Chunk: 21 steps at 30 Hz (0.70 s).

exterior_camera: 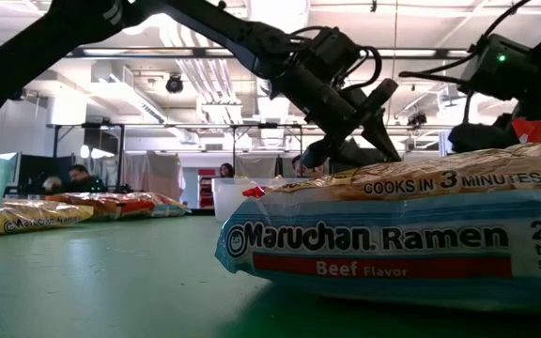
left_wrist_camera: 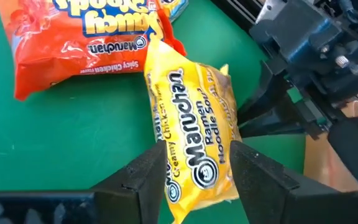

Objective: Sort Maruchan noodles
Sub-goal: Put the right yellow noodle pack into the transparent bin

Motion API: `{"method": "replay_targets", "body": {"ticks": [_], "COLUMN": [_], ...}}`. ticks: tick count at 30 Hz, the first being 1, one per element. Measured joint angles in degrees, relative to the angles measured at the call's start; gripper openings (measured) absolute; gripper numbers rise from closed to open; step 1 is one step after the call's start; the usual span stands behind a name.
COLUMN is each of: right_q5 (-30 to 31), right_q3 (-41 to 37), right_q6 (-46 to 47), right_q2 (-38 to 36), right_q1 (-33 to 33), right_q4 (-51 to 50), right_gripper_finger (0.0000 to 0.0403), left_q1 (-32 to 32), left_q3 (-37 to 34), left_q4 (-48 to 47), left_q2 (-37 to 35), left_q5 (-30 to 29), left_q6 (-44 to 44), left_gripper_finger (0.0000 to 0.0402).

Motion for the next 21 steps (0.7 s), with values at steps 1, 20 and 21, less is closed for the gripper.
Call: {"method": "replay_targets", "body": {"ticks": [1, 20, 21], "right_q5": [0.3, -0.9, -0.9], "right_q3": [-0.3, 5.6, 6.2], "right_q6": [-0.7, 5.8, 7.5], "right_q2": [0.0, -4.5, -4.6], "right_q1": [0.0, 0.0, 0.0], "right_q4": [0.2, 0.2, -0.4], "right_gripper_finger": [0.0063, 0.0063, 0.0063], "left_q1": [0.1, 0.2, 0.2], "left_q3": [0.0, 1.6, 1.9], "left_q4": [0.0, 1.1, 0.8], "left_q2": [0.0, 3.2, 3.5], "left_q5": [0.5, 1.9, 1.8], "left_q6": [0.0, -7.8, -7.7], "left_gripper_finger": [0.0168, 0.0221, 0.0221]}}
